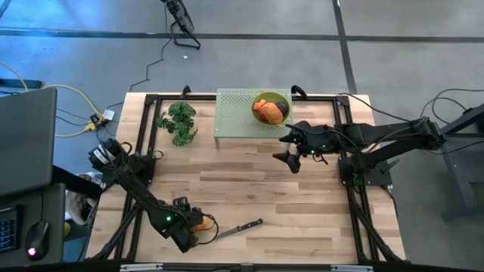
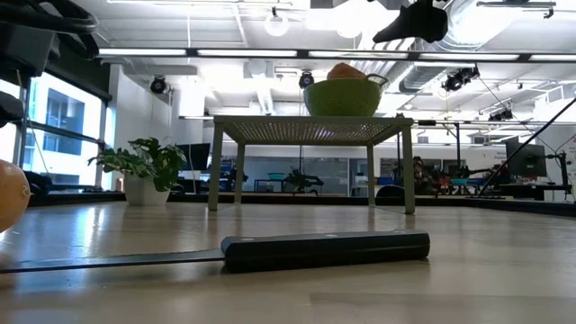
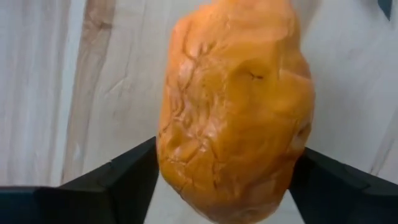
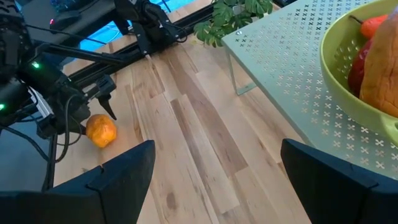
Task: Pick & Place Fruit
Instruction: Put the mango into the strainer bowl on the shelf
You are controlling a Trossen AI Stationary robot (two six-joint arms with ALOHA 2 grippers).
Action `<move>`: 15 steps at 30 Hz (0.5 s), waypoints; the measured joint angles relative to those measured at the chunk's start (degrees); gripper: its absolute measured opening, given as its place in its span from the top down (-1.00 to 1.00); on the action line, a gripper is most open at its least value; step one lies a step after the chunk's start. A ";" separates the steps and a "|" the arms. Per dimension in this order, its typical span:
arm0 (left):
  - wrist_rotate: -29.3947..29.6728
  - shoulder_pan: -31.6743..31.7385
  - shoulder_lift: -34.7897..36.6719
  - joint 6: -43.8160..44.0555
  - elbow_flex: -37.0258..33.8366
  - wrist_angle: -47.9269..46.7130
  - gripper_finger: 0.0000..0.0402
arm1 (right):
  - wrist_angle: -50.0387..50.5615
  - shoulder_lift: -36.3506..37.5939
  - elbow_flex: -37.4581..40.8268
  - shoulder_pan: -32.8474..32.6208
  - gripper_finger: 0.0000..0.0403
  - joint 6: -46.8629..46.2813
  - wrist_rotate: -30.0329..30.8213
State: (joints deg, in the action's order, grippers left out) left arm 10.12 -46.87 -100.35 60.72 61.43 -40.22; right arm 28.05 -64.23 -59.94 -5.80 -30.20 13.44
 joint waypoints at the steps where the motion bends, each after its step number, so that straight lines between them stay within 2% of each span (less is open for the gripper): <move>1: -0.39 0.00 0.02 -0.07 0.00 0.08 -0.47 | 0.00 0.00 0.00 -0.14 -0.69 -0.01 -0.02; 8: -0.45 0.00 0.01 -1.30 0.00 -0.05 -0.01 | 0.04 0.00 0.00 -3.56 -0.69 -1.55 -0.13; 15: -0.43 0.02 0.00 -3.33 0.00 -0.07 0.00 | 1.81 0.00 0.00 -8.64 -0.69 -0.96 0.46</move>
State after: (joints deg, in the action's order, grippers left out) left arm 9.69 -46.85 -100.36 57.39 61.43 -40.29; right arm 29.86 -64.23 -59.94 -14.44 -31.15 13.89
